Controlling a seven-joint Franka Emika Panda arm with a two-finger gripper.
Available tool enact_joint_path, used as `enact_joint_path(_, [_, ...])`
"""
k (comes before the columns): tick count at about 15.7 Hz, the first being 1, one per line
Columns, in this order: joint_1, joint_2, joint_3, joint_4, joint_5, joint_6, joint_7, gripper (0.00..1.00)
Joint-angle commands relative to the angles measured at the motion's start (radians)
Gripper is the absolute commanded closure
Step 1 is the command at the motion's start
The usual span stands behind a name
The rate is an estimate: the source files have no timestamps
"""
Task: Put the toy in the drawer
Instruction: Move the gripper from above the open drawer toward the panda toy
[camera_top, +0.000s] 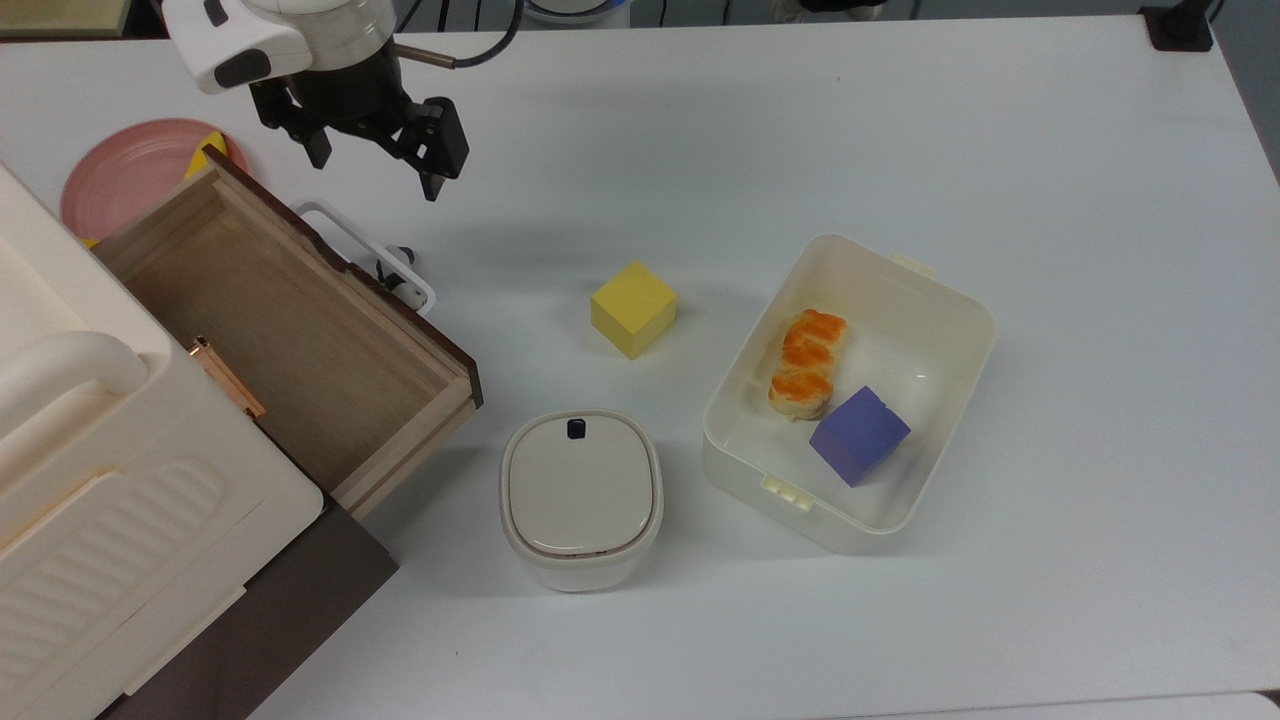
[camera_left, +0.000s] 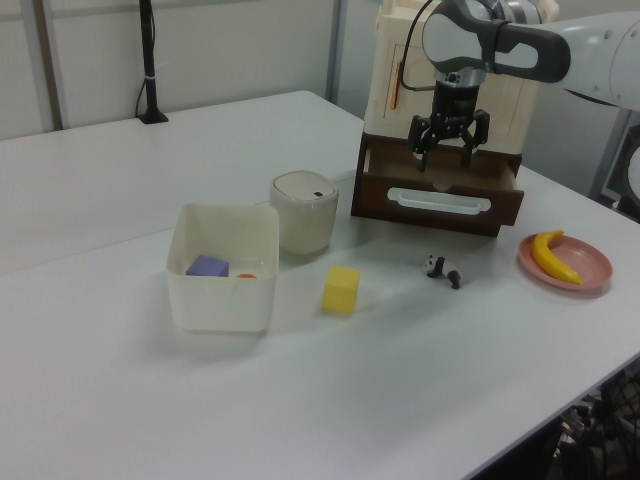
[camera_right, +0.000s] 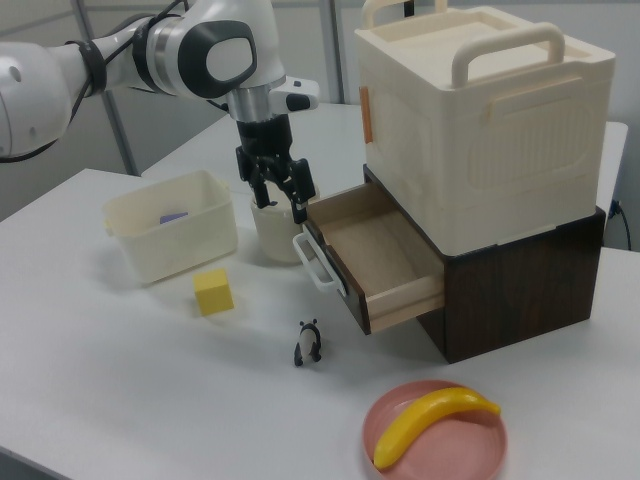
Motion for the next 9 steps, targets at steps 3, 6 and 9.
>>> enact_joint_path(3, [0.002, -0.036, -0.004, -0.03, 0.01, 0.003, 0.011, 0.0])
enact_joint_path(6, [0.002, -0.036, -0.004, -0.032, 0.008, 0.003, 0.012, 0.0])
enact_joint_path(9, [0.001, -0.036, -0.004, -0.03, 0.008, 0.003, 0.014, 0.0])
